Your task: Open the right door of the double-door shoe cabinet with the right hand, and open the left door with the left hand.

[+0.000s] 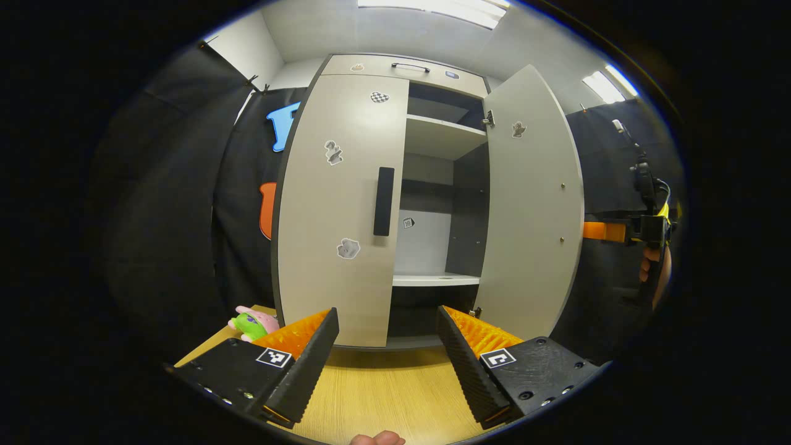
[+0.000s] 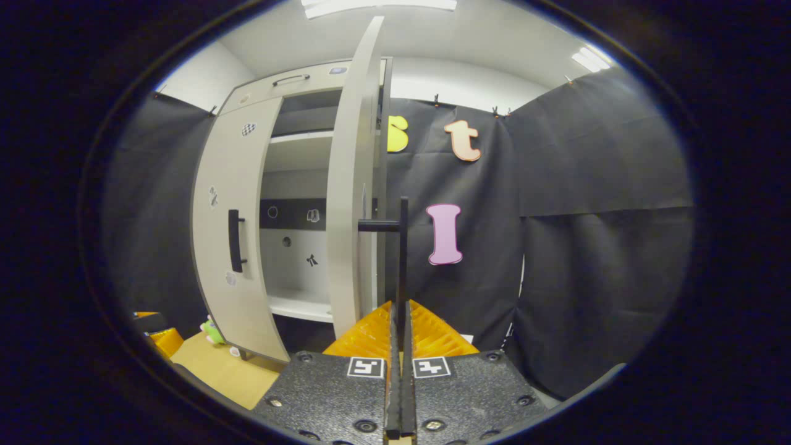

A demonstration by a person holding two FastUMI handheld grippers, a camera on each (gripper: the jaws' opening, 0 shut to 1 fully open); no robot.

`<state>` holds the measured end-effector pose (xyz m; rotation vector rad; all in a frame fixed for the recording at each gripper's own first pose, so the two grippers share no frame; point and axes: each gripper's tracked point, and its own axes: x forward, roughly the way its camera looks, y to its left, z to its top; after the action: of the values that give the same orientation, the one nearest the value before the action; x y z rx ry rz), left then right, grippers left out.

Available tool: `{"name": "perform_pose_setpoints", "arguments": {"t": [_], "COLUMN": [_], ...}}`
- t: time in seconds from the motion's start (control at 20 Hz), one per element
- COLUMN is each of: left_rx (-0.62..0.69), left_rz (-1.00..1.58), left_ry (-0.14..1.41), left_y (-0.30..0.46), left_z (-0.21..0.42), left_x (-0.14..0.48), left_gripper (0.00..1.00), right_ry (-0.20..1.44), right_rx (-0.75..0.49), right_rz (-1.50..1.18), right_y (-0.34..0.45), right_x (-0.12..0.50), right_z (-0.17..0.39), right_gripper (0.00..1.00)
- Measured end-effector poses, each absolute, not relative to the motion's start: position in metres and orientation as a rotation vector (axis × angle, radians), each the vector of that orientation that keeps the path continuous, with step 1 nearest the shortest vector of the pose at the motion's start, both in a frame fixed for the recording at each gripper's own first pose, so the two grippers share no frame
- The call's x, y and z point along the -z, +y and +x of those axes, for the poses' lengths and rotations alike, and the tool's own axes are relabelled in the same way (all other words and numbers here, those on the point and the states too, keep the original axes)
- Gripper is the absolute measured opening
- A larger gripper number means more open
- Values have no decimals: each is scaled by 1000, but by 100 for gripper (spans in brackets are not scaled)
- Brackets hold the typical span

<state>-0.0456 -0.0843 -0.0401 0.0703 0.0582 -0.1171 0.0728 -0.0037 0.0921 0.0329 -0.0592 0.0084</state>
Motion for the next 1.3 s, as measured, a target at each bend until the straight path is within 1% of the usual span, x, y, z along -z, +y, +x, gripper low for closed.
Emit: {"name": "perform_pose_setpoints", "arguments": {"t": [0.05, 0.1, 0.15, 0.3, 0.35, 0.4, 0.45, 0.5, 0.55, 0.6, 0.65, 0.7, 0.75, 0.8, 0.85, 0.9, 0.95, 1.15, 1.3], "left_rx": [105, 98, 94, 88, 88, 86, 75, 58, 56, 61, 61, 62, 70, 79, 88, 98, 111, 131, 147], "left_rz": [82, 91, 95, 91, 85, 78, 73, 70, 65, 59, 52, 48, 45, 43, 42, 41, 44, 57, 45], "left_ry": [48, 42, 41, 39, 34, 26, 17, 10, 7, 7, 6, -1, -8, -16, -24, -35, -50, -147, -154], "left_y": [-78, -74, -71, -65, -63, -63, -60, -56, -56, -56, -55, -55, -57, -58, -60, -63, -67, -76, -88], "left_z": [-46, -46, -46, -44, -42, -41, -39, -38, -36, -34, -33, -34, -33, -31, -29, -23, -17, 24, 71], "left_x": [38, 38, 38, 34, 33, 30, 26, 24, 21, 20, 19, 16, 12, 7, 3, -4, -13, -61, -84], "left_gripper": [95, 95, 95, 95, 95, 95, 95, 95, 95, 95, 95, 95, 95, 95, 95, 95, 95, 95, 95], "right_ry": [-85, -104, -119, -142, -137, -130, -122, -115, -105, -91, -76, -69, -58, -41, -24, -11, -2, 6, -1], "right_rx": [-16, -34, -56, -82, -87, -102, -122, -143, -155, -166, -178, -187, -183, -168, -163, -166, -172, -180, -171], "right_rz": [39, 31, 14, -48, -55, -49, -37, -25, -13, -3, 10, 30, 46, 54, 60, 67, 73, 76, 62], "right_y": [0, 10, 23, 47, 55, 63, 71, 78, 83, 86, 89, 91, 91, 88, 87, 87, 88, 86, 82], "right_x": [-91, -88, -83, -77, -74, -71, -68, -65, -63, -60, -56, -53, -49, -44, -39, -36, -34, -29, -28], "right_z": [51, 34, 21, 9, 8, 7, 6, 5, 6, 7, 9, 10, 13, 16, 18, 19, 19, 13, 6], "right_gripper": [4, 1, 4, 5, 17, 22, 32, 37, 55, 58, 68, 69, 72, 72, 85, 89, 91, 90, 90]}}
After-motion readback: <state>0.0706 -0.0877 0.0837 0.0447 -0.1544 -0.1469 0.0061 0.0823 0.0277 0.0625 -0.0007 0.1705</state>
